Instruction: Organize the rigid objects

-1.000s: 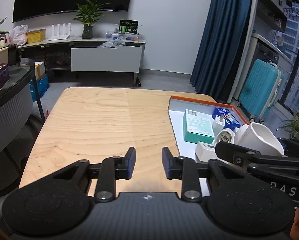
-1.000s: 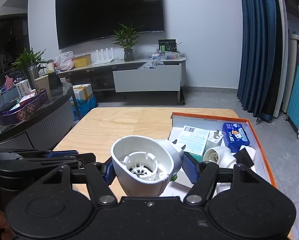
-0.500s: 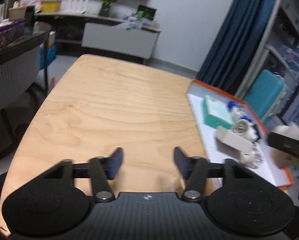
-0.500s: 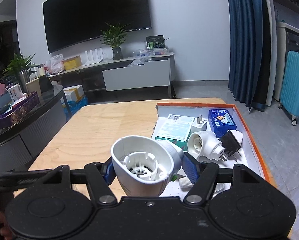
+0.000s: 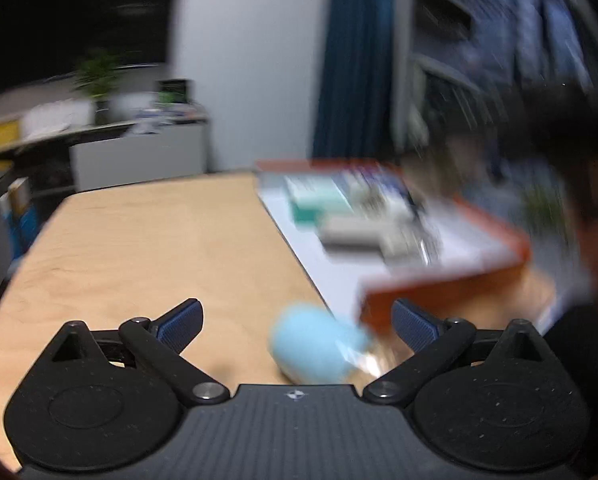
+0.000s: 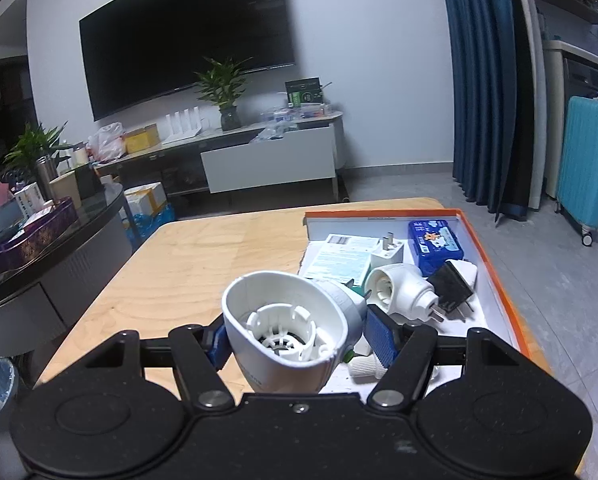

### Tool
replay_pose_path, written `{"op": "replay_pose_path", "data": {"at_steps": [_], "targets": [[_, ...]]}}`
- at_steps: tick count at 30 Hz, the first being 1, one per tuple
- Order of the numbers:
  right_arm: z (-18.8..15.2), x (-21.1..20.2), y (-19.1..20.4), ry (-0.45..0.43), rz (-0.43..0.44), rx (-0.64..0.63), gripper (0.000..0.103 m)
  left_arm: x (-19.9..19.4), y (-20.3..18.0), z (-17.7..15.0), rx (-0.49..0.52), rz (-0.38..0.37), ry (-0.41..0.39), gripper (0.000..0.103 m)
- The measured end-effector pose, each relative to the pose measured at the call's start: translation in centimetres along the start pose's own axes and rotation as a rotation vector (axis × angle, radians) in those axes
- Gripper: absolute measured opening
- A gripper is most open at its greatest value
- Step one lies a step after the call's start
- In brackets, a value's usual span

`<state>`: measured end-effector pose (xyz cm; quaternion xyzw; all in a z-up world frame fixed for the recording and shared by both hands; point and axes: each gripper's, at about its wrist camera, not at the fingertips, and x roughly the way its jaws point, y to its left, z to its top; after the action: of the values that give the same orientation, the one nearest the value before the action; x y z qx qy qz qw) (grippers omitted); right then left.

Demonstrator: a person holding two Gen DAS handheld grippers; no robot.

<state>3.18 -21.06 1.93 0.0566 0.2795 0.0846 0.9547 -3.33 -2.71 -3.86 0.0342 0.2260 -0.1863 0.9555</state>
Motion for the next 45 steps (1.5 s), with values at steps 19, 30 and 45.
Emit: {"op": "replay_pose_path", "data": {"at_steps": [19, 30, 45], "targets": [[0.9, -1.3, -0.1, -0.045, 0.014, -0.001, 0.080, 0.1, 2.5, 2.7, -0.048, 0.090, 0.003, 0.083], [1.5, -3.5, -0.5, -0.092, -0.018, -0.037, 0.080, -1.1, 1.4, 9.1, -0.199, 0.081, -0.037, 0.083], [2.7, -6.7, -6.6, -0.158, -0.164, 0.011, 0.080, 2.6, -2.3, 11.6, -0.218, -0.037, -0.002, 0.083]]}}
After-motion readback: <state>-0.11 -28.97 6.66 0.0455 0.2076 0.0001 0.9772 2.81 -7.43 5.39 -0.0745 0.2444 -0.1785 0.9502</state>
